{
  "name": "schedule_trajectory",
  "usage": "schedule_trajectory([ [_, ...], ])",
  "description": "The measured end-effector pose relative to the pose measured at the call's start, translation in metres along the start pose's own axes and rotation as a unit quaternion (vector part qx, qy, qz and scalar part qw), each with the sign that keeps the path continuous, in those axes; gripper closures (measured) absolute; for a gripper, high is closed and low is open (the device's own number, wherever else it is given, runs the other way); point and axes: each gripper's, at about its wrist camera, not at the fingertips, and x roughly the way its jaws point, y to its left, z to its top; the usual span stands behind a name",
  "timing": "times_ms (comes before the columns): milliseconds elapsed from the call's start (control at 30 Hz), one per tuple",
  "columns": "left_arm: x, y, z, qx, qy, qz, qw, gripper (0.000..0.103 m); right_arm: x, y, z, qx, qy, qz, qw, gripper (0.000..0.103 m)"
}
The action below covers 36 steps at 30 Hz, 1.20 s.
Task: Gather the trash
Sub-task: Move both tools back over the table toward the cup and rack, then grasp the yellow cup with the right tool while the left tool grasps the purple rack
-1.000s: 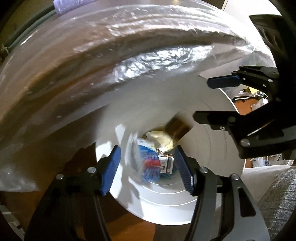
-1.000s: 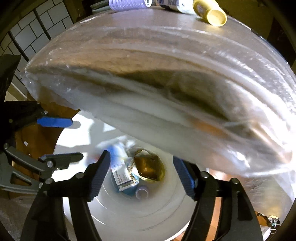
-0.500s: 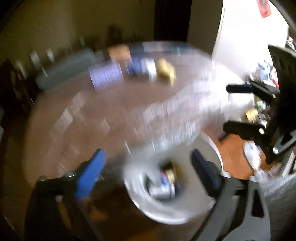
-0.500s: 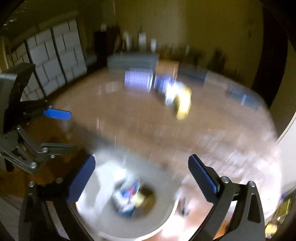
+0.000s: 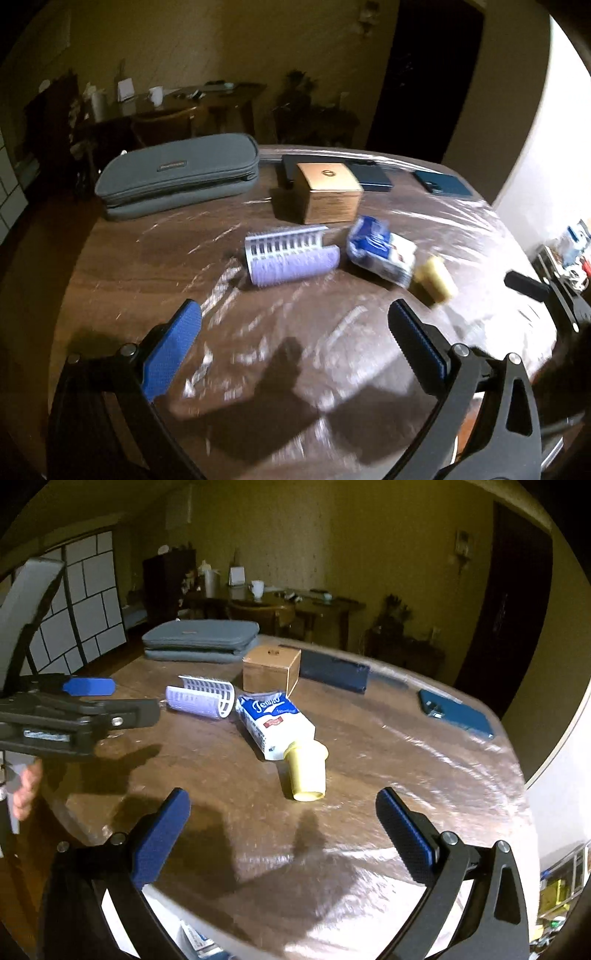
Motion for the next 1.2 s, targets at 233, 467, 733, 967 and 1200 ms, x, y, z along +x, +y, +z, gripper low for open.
schedule_trajectory([
  [233, 0.043, 0.007, 0.017, -0.013, 0.028, 0.005, 0.9995, 0.002, 0.043, -0.014, 0.003, 0.047, 0.035, 0.036, 0.998, 0.004],
  [467, 0.060, 0.009, 0.020, -0.020, 0.036, 0.014, 0.9990, 0.002, 0.065, -0.025, 0.008, 0.069, 0.049, 0.049, 0.995, 0.011],
  [733, 0.071, 0.010, 0.026, -0.018, 0.031, 0.018, 0.9992, 0.003, 0.075, -0.027, 0.011, 0.069, 0.065, 0.054, 0.994, 0.024],
  [967, 0.076, 0.006, 0.027, -0.007, 0.033, 0.016, 0.9993, 0.022, 0.080, -0.030, 0.013, 0.066, 0.069, 0.049, 0.994, 0.041],
  [1200, 0.073, 0.007, 0.026, -0.009, 0.026, 0.014, 0.9995, 0.026, 0.078, -0.029, 0.014, 0.056, 0.069, 0.057, 0.994, 0.071],
])
